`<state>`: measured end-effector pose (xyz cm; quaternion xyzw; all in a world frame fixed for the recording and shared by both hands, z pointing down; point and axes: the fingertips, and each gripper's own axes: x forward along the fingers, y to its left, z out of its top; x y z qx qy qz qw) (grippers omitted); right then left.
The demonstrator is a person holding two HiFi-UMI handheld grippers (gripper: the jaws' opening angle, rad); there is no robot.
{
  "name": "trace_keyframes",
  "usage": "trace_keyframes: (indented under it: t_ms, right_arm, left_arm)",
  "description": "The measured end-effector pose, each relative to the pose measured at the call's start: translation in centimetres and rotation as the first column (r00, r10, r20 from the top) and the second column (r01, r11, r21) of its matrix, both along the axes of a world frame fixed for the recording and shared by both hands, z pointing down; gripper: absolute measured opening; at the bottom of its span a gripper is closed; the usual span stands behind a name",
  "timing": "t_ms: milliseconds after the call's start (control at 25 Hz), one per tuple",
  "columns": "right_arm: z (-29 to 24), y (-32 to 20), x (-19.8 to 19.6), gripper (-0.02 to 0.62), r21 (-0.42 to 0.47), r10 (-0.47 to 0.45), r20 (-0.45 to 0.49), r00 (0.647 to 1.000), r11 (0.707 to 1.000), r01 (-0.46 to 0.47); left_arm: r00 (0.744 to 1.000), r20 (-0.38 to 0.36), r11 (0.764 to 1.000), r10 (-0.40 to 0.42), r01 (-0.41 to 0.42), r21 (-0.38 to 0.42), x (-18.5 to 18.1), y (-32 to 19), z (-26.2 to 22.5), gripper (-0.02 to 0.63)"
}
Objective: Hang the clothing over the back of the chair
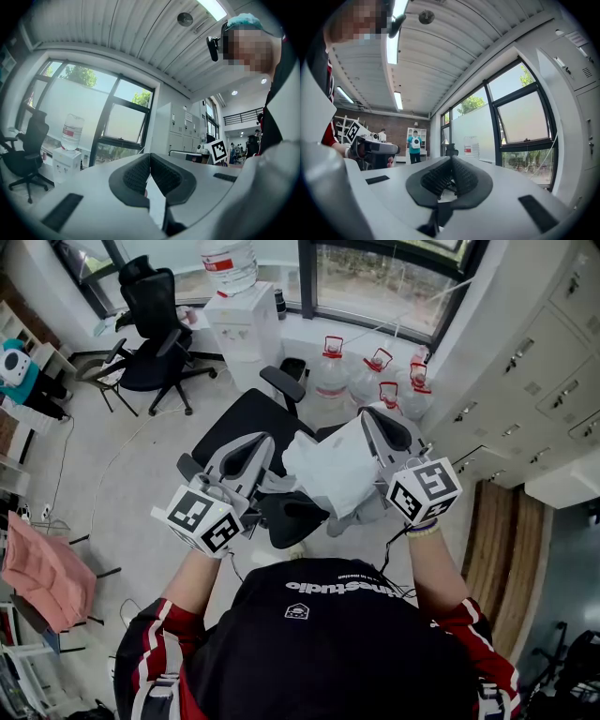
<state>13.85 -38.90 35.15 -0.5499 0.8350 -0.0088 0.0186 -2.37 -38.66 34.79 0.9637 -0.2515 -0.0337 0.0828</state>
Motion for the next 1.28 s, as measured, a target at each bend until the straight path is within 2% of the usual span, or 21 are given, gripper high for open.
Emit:
trace_keyframes:
  t_ms: [520,1280]
  right_arm:
    - [-0.16,0.08,-0.95,0.013,0.021,-0.019,-0.015,1.0,1.0,0.019]
    - [0.07,-0.17,-0.18,0.014,0.012,-0.004,0.005,1.0,1.0,0.004]
  left_arm:
    - [1.0,-0.006,1.0,-0.012,0.012,-0.002,-0.68,-0.12,0.14,0.025]
    - [1.0,-0.018,1.0,0.003,-0.003,-0.014,0.0,-0.39,0.44,0.025]
